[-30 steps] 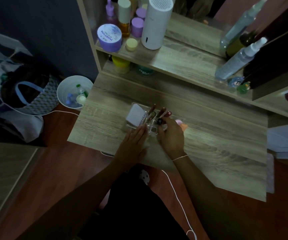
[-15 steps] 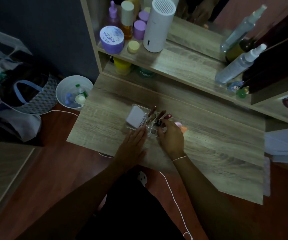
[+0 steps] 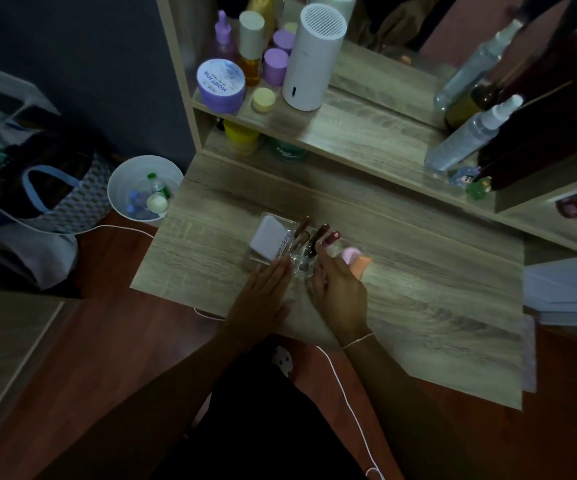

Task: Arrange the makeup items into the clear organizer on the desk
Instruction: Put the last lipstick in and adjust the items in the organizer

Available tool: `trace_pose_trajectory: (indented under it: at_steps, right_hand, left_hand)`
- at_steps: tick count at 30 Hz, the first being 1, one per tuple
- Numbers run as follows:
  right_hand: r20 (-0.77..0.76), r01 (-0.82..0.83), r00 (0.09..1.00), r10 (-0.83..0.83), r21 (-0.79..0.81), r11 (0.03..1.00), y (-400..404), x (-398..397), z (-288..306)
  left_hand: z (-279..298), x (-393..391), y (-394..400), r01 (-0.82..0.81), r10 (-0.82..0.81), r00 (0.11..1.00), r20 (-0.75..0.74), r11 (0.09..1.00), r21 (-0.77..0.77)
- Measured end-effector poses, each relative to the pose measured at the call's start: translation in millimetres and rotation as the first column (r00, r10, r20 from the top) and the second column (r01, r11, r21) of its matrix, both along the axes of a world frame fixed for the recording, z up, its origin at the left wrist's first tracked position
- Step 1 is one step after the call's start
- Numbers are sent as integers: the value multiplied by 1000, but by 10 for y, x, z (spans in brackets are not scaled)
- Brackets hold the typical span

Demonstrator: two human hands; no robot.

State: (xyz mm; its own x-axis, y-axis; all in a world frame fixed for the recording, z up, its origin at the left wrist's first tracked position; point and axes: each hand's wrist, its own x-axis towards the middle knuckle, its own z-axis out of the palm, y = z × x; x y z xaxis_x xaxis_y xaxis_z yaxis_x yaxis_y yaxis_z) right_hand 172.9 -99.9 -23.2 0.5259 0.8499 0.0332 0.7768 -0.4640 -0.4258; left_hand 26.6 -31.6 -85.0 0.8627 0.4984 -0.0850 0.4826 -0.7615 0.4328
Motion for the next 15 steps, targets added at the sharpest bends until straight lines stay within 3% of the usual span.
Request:
trace_pose_trajectory:
  at_steps: [15]
  right_hand:
    - [18,-23,1000,24,-15,1000,30,-5,-40]
  left_hand:
    - [43,-7,0,11,-11,1000,-28,1000,13]
